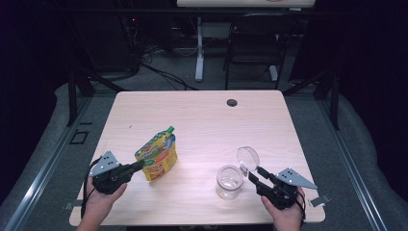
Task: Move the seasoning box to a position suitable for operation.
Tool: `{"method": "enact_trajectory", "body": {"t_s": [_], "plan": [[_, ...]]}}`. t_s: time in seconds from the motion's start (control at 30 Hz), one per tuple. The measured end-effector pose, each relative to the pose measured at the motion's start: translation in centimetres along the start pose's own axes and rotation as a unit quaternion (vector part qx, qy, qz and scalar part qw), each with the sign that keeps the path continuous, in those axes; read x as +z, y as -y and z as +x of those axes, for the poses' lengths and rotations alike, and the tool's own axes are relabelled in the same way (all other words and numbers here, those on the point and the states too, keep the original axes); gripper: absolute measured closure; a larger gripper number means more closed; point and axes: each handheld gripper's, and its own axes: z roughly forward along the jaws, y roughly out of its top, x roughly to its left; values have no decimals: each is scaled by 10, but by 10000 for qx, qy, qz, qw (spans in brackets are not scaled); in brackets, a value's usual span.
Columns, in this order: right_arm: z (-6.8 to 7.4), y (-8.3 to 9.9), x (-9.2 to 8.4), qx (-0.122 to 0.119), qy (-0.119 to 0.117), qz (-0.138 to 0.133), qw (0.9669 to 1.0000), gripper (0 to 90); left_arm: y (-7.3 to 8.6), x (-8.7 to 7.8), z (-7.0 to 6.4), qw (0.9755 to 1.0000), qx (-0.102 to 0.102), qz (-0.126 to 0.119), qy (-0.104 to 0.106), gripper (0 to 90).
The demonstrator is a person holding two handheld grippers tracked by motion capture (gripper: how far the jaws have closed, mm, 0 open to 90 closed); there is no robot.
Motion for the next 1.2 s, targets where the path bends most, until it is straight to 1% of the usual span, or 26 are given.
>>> {"method": "enact_trajectory", "body": {"t_s": [0.17, 0.2, 0.23, 0.3, 0.33, 0.37, 0.4, 0.43, 0.47, 0.5, 0.53, 0.57, 0.67, 0.77, 0.8, 0.83, 0.87, 0.9, 0.93, 0.97, 1.07, 1.1, 1.2], "plan": [[0, 0, 0, 12, 4, -11, 10000, 566, 3, -1, 0, 10000, -60, -44, 29, 889], [0, 0, 0, 12, 4, -11, 10000, 566, 3, -1, 0, 9999, -107, -64, 12, 889], [0, 0, 0, 12, 8, -10, 10000, 565, 3, 0, 1, 9998, -159, -114, 19, 863], [0, 0, 0, 9, 12, -5, 10000, 565, 4, 1, 2, 9994, -294, -164, 66, 851], [0, 0, 0, 12, 4, -10, 10000, 566, 6, 2, 3, 9992, -355, -120, 110, 804], [0, 0, 0, 12, 3, -11, 10000, 565, 6, 2, 3, 9992, -355, -120, 110, 794], [0, 0, 0, 11, 3, -10, 10000, 566, 7, 4, 3, 9989, -415, -150, 163, 767], [0, 0, 0, 11, 3, -10, 10000, 566, 8, 6, 3, 9988, -445, -127, 185, 767], [0, 0, 0, 12, -1, -18, 10000, 565, 10, 10, 2, 9985, -490, -95, 204, 691], [0, 0, 0, 12, -1, -18, 10000, 565, 10, 10, 2, 9985, -490, -95, 204, 667], [0, 0, 0, 7, 6, -8, 10000, 565, 11, 13, 2, 9984, -527, -80, 188, 667], [0, 0, 0, 8, -4, -9, 10000, 565, 12, 17, 3, 9981, -586, -59, 206, 631], [0, 0, 0, 8, -8, -21, 10000, 565, 14, 22, 4, 9975, -670, -36, 230, 572], [0, 0, 0, 5, -8, -12, 10000, 565, 16, 26, 4, 9968, -765, 0, 228, 553], [0, 0, 0, 1, 1, -8, 10000, 564, 17, 28, 6, 9962, -844, -20, 235, 532], [0, 0, 0, 1, 1, -8, 10000, 564, 17, 28, 6, 9962, -844, -20, 235, 527], [0, 0, 0, 2, -2, -10, 10000, 564, 18, 30, 8, 9948, -979, -26, 263, 521], [0, 0, 0, 2, -2, -10, 10000, 564, 18, 30, 8, 9948, -979, -26, 263, 515], [-1, 0, 0, 5, -9, -10, 10000, 564, 20, 32, 11, 9938, -1080, 0, 276, 503], [0, 0, 0, 5, -7, -13, 10000, 564, 20, 33, 12, 9934, -1111, -2, 271, 502], [0, 0, 0, 2, -7, -12, 10000, 563, 21, 36, 13, 9932, -1136, 27, 265, 478], [-1, 0, 0, 3, -10, -11, 10000, 563, 22, 38, 14, 9927, -1167, 57, 287, 478], [-1, 0, 0, 12, -12, -23, 10000, 562, 23, 44, 14, 9927, -1167, 127, 292, 469]]}}
